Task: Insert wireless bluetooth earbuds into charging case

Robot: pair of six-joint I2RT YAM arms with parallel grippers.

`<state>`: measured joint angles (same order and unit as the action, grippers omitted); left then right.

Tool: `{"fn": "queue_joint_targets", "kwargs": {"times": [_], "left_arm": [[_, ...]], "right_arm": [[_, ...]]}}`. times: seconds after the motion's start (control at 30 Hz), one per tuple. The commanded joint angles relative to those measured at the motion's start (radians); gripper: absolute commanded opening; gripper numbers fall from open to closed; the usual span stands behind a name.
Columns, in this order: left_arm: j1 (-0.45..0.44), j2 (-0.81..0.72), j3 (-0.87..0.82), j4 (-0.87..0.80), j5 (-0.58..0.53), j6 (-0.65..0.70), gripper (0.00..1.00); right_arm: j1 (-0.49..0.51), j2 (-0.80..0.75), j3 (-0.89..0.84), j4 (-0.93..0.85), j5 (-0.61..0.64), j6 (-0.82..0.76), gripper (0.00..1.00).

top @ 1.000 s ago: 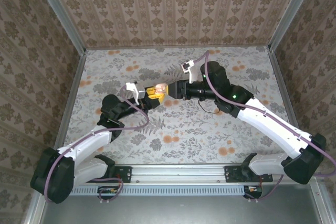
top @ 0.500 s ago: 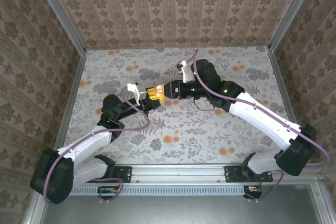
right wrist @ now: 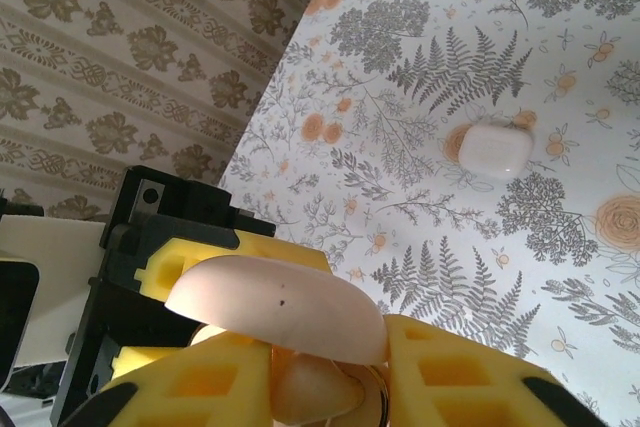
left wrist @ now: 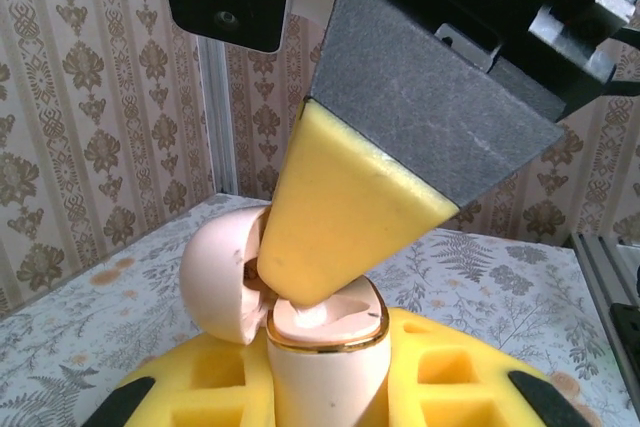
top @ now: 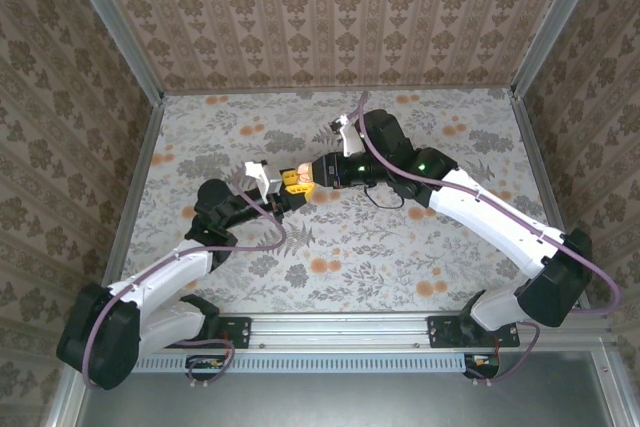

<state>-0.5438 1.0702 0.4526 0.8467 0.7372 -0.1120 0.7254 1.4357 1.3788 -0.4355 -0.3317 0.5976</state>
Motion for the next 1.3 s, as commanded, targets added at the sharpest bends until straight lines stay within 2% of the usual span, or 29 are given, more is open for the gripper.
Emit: {"fn": "queue_joint_targets", "kwargs": {"times": [0.0, 0.23, 0.27, 0.37, 0.47, 0.97, 1.27], "left_arm": [[-0.012, -0.027, 0.001, 0.023, 0.029, 0.063, 0.0], [-0.021, -0.022, 0.01, -0.074, 0.023, 0.142, 0.0], [-0.024, -0.023, 0.018, -0.1, 0.022, 0.156, 0.0], [-0.031, -0.023, 0.03, -0.146, 0.02, 0.185, 0.0], [-0.035, -0.024, 0.036, -0.153, 0.021, 0.191, 0.0], [-0.038, -0.03, 0.029, -0.181, -0.001, 0.207, 0.0], [-0.038, -0.032, 0.03, -0.201, -0.005, 0.221, 0.0]], "right_arm": [[0.012, 0.001, 0.038, -0.064, 0.047, -0.021, 0.22], [0.043, 0.007, 0.08, -0.161, 0.098, -0.067, 0.17], [0.049, 0.012, 0.09, -0.174, 0.106, -0.074, 0.17], [0.058, 0.026, 0.114, -0.206, 0.114, -0.084, 0.28], [0.061, 0.034, 0.118, -0.211, 0.112, -0.084, 0.32], [0.071, 0.054, 0.166, -0.305, 0.152, -0.074, 0.4], [0.077, 0.073, 0.186, -0.341, 0.163, -0.07, 0.37]]}}
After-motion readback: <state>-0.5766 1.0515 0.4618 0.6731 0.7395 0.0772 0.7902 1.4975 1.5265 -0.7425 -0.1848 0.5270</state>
